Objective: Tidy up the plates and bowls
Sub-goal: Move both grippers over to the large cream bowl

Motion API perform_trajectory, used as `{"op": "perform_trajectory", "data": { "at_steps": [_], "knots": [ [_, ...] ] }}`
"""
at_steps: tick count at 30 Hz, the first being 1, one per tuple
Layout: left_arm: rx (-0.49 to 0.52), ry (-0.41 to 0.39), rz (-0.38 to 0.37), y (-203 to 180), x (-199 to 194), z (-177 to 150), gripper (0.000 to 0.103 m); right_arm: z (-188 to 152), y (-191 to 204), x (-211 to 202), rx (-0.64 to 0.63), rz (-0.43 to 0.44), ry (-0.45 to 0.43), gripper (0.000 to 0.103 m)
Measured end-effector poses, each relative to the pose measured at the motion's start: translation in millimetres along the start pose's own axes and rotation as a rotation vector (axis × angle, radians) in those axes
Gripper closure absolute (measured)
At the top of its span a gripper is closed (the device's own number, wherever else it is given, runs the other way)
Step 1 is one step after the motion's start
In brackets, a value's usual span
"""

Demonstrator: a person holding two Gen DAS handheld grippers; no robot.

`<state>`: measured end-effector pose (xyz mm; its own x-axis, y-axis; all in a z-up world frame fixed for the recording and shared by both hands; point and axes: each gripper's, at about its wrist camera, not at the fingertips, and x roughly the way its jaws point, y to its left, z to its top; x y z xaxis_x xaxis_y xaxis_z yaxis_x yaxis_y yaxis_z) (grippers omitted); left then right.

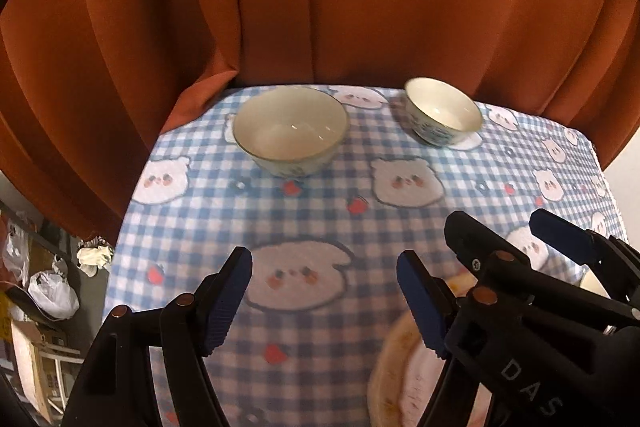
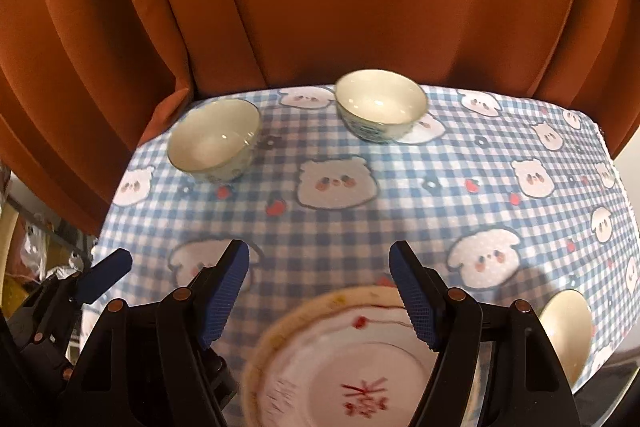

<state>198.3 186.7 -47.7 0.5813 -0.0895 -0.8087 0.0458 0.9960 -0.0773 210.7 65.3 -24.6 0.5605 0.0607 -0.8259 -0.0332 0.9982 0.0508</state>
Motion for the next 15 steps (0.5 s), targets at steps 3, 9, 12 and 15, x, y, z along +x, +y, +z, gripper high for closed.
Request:
{"op": "perform_trajectory", "data": {
  "at_steps": [3,9,12,15],
  "knots": [
    [-0.001,0.000,0.010,13.8,7.1,14.2,0.026,13.0,14.6,5.8,-0.009,-0.010,-0.007,0.027],
    [-0.027,-0.018,0.058,36.2,32.2,46.2,0.026,40.2,33.6,28.6,-0.010,-0.018,-0.015,0.029],
    [-0.044,-0.015,0.068,45.8,45.9,63.2,0.026,55.6,39.2,44.5,0.004,-0.021,-0.016,0.031],
    [-0.061,-0.016,0.093,53.9,59.7,79.9,0.026,69.9,43.9,58.3,0.013,-0.016,-0.020,0.031]
  ]
}}
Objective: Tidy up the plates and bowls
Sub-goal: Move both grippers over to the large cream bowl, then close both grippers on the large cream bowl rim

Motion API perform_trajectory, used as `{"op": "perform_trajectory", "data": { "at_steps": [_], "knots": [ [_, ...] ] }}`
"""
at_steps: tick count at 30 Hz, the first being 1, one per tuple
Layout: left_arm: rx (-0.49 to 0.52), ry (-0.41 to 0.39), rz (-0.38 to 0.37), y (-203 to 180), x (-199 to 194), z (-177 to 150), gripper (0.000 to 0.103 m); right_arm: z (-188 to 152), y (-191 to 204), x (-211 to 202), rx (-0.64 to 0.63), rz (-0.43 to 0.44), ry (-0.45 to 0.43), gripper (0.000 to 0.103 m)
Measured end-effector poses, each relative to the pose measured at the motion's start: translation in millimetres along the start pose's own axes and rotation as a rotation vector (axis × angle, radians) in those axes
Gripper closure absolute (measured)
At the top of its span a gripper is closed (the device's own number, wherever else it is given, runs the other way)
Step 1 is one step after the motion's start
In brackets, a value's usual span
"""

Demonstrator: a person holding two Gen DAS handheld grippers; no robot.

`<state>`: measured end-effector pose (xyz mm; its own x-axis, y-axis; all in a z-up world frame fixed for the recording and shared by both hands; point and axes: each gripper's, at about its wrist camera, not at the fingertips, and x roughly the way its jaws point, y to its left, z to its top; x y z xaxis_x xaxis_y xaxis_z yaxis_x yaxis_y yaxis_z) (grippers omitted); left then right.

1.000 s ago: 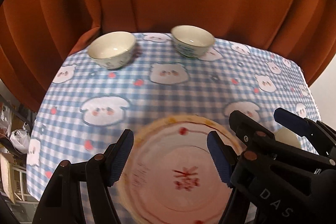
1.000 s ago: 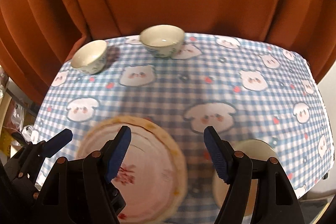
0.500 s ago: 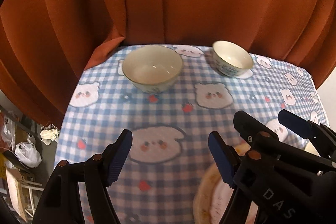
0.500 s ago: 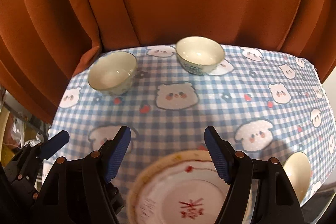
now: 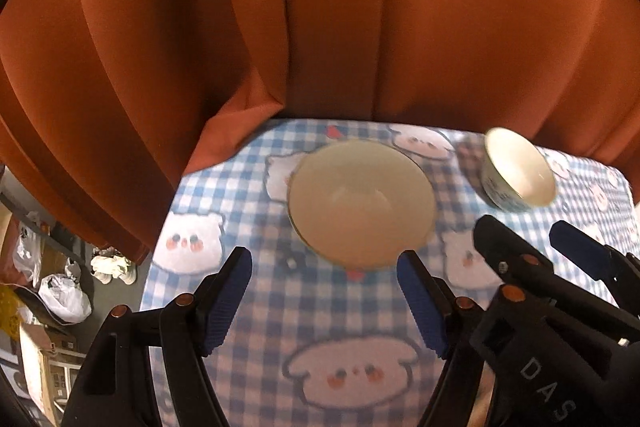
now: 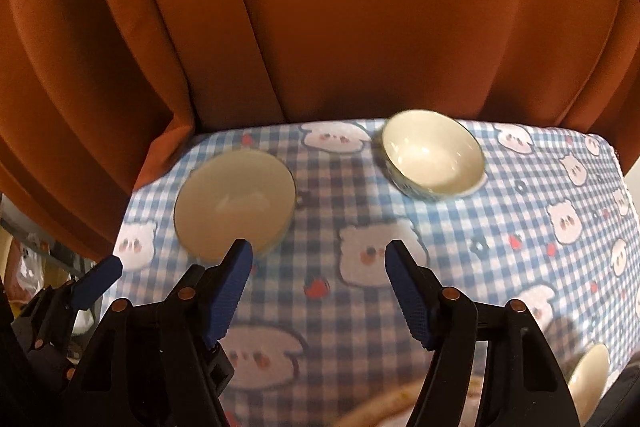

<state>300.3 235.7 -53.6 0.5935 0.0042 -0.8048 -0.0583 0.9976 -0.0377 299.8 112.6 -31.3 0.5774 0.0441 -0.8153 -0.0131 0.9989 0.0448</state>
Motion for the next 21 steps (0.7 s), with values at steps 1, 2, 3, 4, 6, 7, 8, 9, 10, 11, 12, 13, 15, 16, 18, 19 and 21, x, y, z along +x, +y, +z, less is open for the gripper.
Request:
{"op": "perform_trajectory", "data": {
  "at_steps": [1,2,3,4,6,7,8,9,10,11,12,13,15,16,18,19,21],
  "knots": [
    [-0.006,0.001,0.007,1.6,4.5,4.7,0.026,5.4,1.9,5.4,0.002,0.001,0.000,0.034],
    [-0.009,0.004,0.010,2.5,7.6,7.6,0.026,10.9,3.7,11.2,0.004,0.006,0.001,0.035],
    [-0.013,0.008,0.013,3.6,12.5,12.0,0.026,15.0,5.2,15.6,0.006,0.008,0.002,0.035],
    [-0.016,0.006,0.017,4.8,16.6,15.3,0.026,20.5,6.5,21.6,0.008,0.010,0.004,0.035],
    [-0.018,0.005,0.027,6.6,26.2,21.6,0.026,28.9,9.2,32.8,0.011,0.014,0.005,0.036],
    [-0.021,0.009,0.030,7.1,31.2,23.9,0.026,31.1,10.3,37.1,0.010,0.013,0.004,0.036],
    [-0.024,0.019,0.034,8.1,38.4,26.1,0.026,33.1,11.1,42.3,0.010,0.014,0.006,0.038],
    [-0.029,0.024,0.036,8.4,42.7,27.6,0.027,35.6,12.2,49.0,0.010,0.017,0.011,0.040],
    [-0.035,0.030,0.034,9.4,47.7,29.1,0.028,37.5,13.0,54.6,0.010,0.019,0.018,0.043],
    [-0.042,0.036,0.032,10.4,52.7,30.1,0.030,39.4,14.0,60.7,0.012,0.019,0.023,0.045],
    [-0.050,0.044,0.029,11.3,58.3,30.5,0.032,40.1,15.0,65.5,0.017,0.019,0.025,0.046],
    [-0.056,0.052,0.027,12.1,63.8,30.6,0.034,40.6,15.6,71.1,0.021,0.019,0.028,0.047],
    [-0.064,0.067,0.026,12.9,72.4,30.3,0.038,41.5,16.0,83.3,0.028,0.032,0.047,0.052],
    [-0.068,0.074,0.025,13.1,77.0,30.2,0.042,41.7,16.1,88.3,0.030,0.034,0.056,0.053],
    [-0.071,0.087,0.027,12.4,85.0,30.8,0.044,42.0,15.9,99.6,0.031,0.041,0.075,0.057],
    [-0.074,0.092,0.028,12.4,87.9,30.4,0.046,42.0,15.7,104.4,0.031,0.046,0.084,0.061],
    [-0.078,0.102,0.022,12.5,93.9,30.7,0.053,41.5,15.8,113.0,0.030,0.049,0.101,0.064]
  ]
}}
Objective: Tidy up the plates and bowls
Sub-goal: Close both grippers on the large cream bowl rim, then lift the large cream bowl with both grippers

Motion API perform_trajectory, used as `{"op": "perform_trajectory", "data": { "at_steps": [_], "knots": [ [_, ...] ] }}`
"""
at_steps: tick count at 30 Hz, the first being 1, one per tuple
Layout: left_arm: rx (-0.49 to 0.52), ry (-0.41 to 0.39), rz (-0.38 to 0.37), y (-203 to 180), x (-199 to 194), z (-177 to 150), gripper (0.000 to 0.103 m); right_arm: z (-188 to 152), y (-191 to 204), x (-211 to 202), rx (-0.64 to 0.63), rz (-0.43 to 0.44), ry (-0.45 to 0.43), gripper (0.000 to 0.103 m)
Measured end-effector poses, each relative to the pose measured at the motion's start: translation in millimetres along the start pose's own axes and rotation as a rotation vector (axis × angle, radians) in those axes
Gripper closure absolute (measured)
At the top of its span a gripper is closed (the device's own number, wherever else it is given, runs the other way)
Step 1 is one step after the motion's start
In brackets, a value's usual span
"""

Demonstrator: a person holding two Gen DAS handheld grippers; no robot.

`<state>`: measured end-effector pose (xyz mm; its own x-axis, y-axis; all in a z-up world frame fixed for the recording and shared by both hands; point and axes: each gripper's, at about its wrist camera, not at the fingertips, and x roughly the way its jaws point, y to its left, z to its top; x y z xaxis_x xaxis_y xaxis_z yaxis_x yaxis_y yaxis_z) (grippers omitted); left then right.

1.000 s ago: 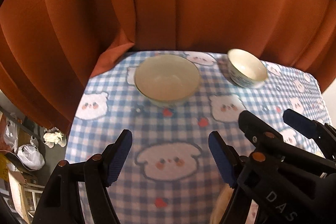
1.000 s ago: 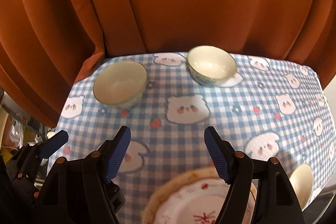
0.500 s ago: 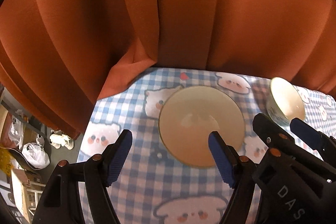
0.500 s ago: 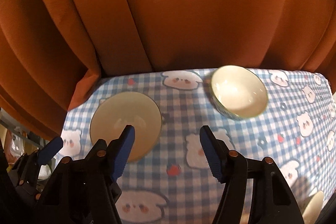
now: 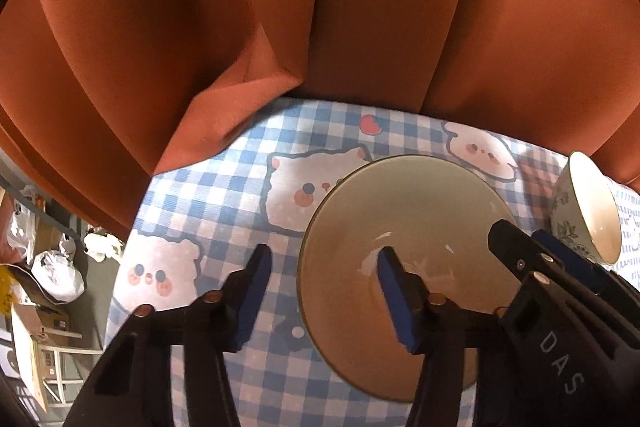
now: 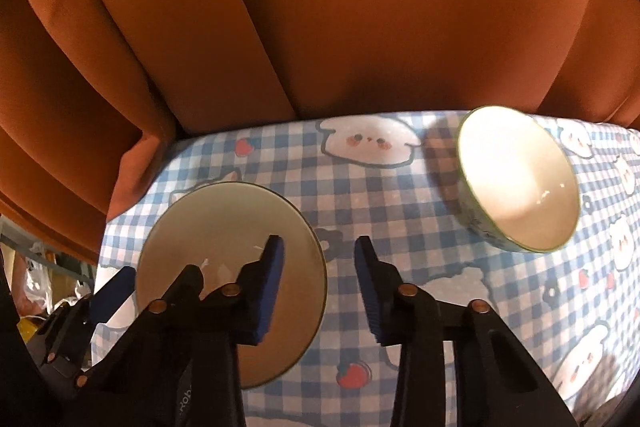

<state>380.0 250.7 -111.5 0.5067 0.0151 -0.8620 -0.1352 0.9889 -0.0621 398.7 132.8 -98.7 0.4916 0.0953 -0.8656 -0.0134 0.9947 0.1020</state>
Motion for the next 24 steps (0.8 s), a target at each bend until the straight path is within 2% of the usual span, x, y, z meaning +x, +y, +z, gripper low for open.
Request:
{"op": "perform_trajectory", "data": {
  "at_steps": [2,6,10,17,24],
  "knots": [
    [0.002,0.010,-0.003,-0.4,5.2,1.4,0.059,0.7,-0.8,5.3,0.000,0.000,0.010,0.073],
    [0.015,0.013,-0.012,-1.9,8.9,4.1,0.073,2.5,-0.5,14.6,-0.004,0.004,0.023,0.076],
    [0.031,0.008,0.013,-1.8,9.9,6.7,0.080,3.3,4.5,15.0,-0.027,0.009,0.026,0.083],
    [0.035,0.012,0.015,-2.5,9.4,8.1,0.081,4.7,7.7,14.3,-0.062,-0.018,0.035,0.083],
    [0.054,-0.022,0.010,-6.7,-9.4,9.8,0.081,6.4,4.3,-0.6,-0.059,-0.025,0.015,0.083]
  ]
}}
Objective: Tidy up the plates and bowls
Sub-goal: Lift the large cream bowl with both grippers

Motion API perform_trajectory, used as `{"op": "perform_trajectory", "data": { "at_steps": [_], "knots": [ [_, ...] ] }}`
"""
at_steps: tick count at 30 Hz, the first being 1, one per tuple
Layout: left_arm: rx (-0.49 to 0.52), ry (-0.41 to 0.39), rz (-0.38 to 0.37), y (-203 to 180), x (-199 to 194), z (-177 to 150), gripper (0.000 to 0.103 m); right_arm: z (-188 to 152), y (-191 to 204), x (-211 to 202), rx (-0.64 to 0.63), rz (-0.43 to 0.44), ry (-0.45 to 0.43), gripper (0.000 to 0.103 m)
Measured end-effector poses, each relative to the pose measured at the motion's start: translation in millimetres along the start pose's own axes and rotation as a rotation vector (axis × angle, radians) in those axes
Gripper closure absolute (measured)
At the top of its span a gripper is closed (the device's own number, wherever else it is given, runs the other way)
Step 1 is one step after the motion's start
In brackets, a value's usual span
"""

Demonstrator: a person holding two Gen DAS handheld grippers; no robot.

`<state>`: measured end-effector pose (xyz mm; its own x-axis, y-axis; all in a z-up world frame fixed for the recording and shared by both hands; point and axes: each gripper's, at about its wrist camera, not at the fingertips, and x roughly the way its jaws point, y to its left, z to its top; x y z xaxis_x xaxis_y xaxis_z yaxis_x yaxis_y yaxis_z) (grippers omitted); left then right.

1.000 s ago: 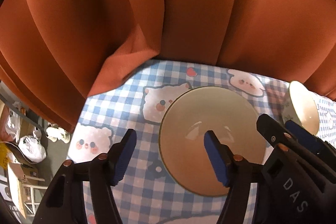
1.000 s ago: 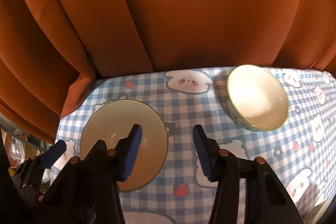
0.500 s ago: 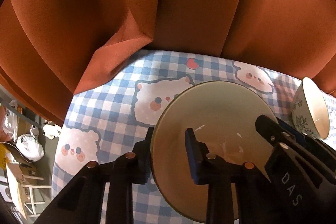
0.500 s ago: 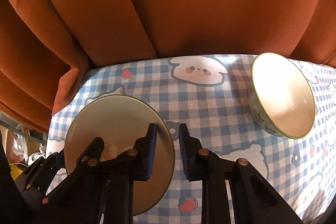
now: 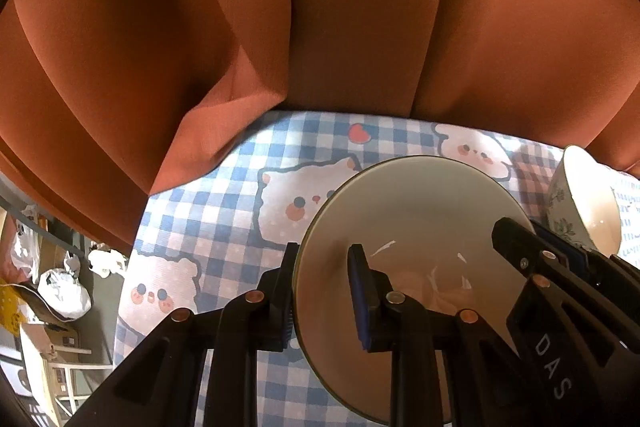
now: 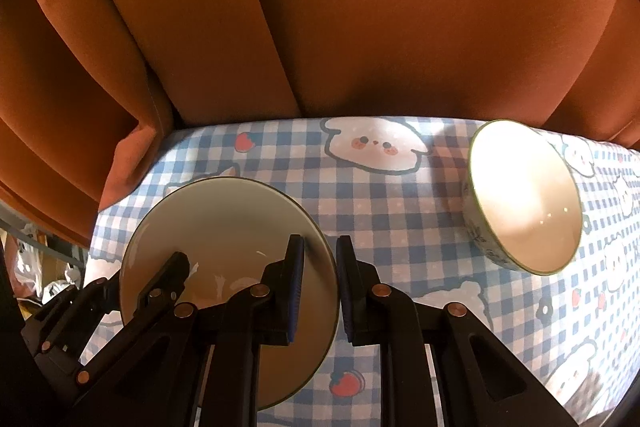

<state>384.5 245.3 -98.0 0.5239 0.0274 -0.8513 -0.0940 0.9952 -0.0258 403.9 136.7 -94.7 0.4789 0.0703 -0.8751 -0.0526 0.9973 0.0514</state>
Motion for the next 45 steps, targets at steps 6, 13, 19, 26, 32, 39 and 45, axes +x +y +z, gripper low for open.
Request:
{"op": "perform_trajectory", "data": {
  "at_steps": [6,13,19,26,32,39,45],
  "knots": [
    [0.014,-0.035,-0.008,-1.5,-26.3,0.1,0.081,-0.6,-1.9,-21.9,0.012,-0.003,-0.028,0.083],
    [0.034,-0.081,-0.029,-3.0,-62.0,-8.3,0.081,-10.5,-3.6,-60.1,0.032,-0.007,-0.071,0.083],
    [0.056,-0.097,-0.062,-8.6,-88.5,-29.3,0.081,-31.9,-11.7,-93.5,0.063,-0.025,-0.091,0.083],
    [0.057,-0.098,-0.090,-20.5,-111.0,-59.8,0.081,-62.4,-21.9,-123.8,0.065,-0.055,-0.095,0.083],
    [0.056,-0.110,-0.093,-32.1,-129.7,-85.3,0.081,-87.9,-34.1,-145.2,0.063,-0.059,-0.107,0.083],
    [0.057,-0.124,-0.077,-53.1,-145.8,-109.6,0.081,-113.6,-55.7,-160.7,0.075,-0.035,-0.114,0.083],
    [0.059,-0.131,-0.070,-78.3,-161.0,-123.2,0.081,-129.6,-83.5,-175.8,0.066,-0.023,-0.121,0.083]
  ]
}}
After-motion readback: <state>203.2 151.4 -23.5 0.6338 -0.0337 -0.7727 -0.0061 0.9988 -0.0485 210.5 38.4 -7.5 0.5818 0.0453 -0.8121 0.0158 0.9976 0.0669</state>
